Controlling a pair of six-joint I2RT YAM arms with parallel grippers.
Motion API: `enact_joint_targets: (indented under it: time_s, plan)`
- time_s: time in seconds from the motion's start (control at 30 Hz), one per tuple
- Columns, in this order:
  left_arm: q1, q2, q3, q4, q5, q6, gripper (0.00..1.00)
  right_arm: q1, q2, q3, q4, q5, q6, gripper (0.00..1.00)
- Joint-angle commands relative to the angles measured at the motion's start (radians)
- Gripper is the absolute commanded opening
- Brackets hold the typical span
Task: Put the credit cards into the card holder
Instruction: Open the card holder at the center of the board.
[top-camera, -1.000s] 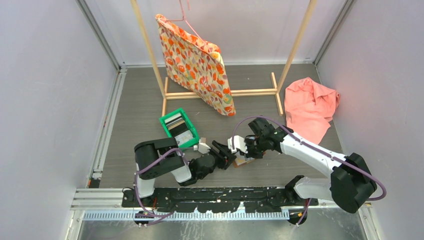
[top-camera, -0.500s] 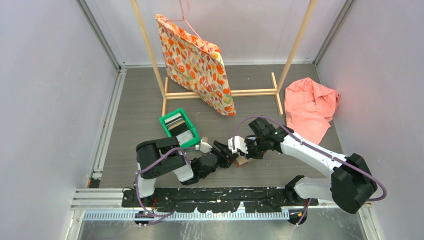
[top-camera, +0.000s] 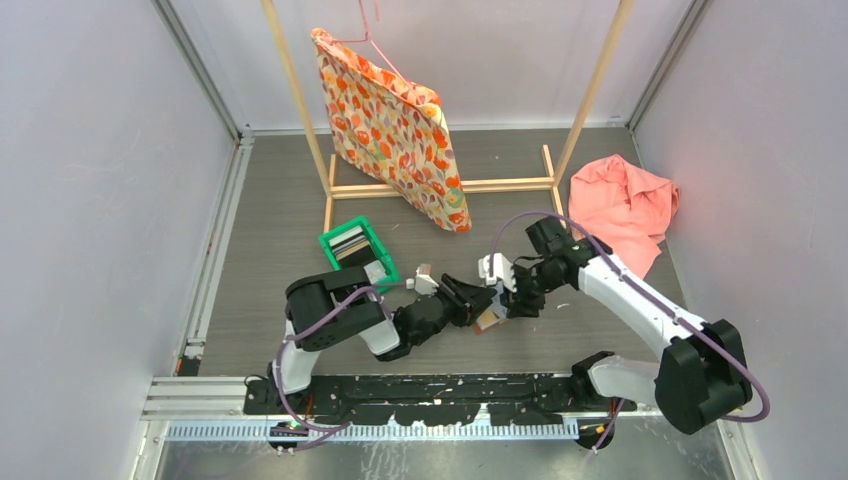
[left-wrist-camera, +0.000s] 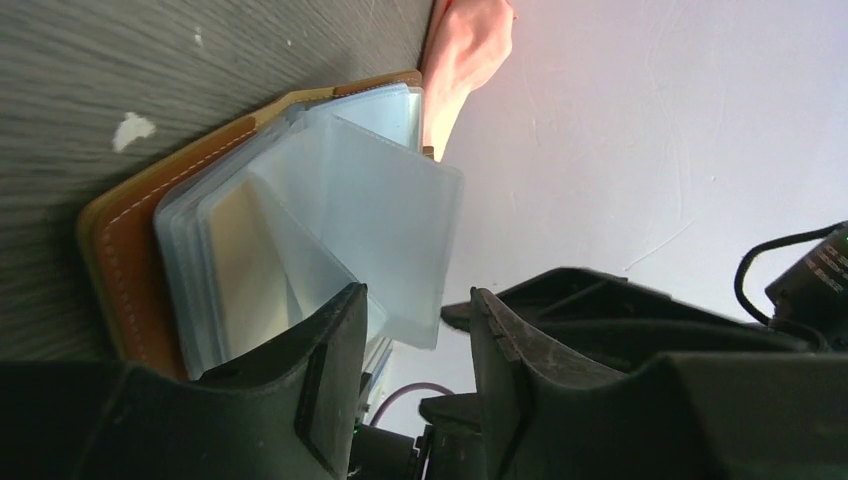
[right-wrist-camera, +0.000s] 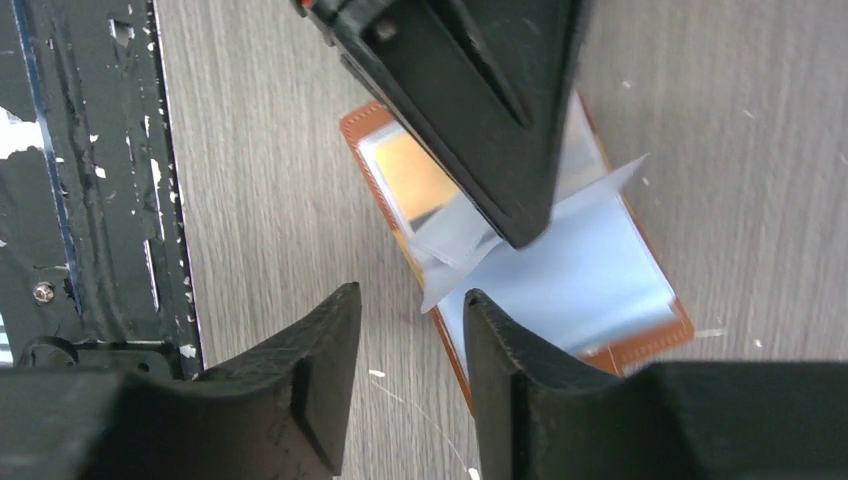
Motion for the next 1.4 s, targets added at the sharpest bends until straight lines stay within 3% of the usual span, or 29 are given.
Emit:
enact_joint_targets:
  time_s: [0.0, 0.2, 0.47, 0.67, 0.8, 0.9, 1.1, 1.2, 1.37]
  plan:
    - [0.020, 0.032, 0.055, 0.059, 0.062, 0.035, 0.43, -0.091, -0.048, 0.035, -0.095, -0.105, -0.062, 0.52]
    - [0.043, 0.041, 0.084, 0.052, 0.094, 0.055, 0.42, -0.096, -0.046, 0.004, -0.010, -0.087, 0.028, 0.64]
    - [0.075, 0.084, 0.137, 0.054, 0.165, 0.073, 0.43, -0.108, -0.026, 0.035, 0.043, -0.046, 0.150, 0.64]
    - [0.109, 0.102, 0.181, 0.067, 0.224, 0.126, 0.42, -0.186, -0.012, 0.070, 0.005, -0.118, 0.183, 0.50]
    - [0.139, 0.070, 0.216, -0.032, 0.302, 0.172, 0.43, -0.246, -0.007, 0.119, -0.015, -0.174, 0.254, 0.43]
    - [0.158, 0.077, 0.252, -0.076, 0.369, 0.184, 0.42, -0.270, -0.009, 0.149, -0.090, -0.242, 0.218, 0.38]
    - [0.179, -0.014, 0.265, -0.180, 0.414, 0.286, 0.42, -0.271, 0.148, 0.162, -0.124, -0.222, 0.198, 0.09]
    - [0.178, -0.132, 0.248, -0.318, 0.405, 0.365, 0.43, -0.271, 0.211, 0.193, -0.144, -0.202, 0.204, 0.07]
    - [0.176, -0.328, 0.180, -0.532, 0.357, 0.504, 0.44, -0.271, 0.216, 0.152, -0.023, -0.106, 0.305, 0.07]
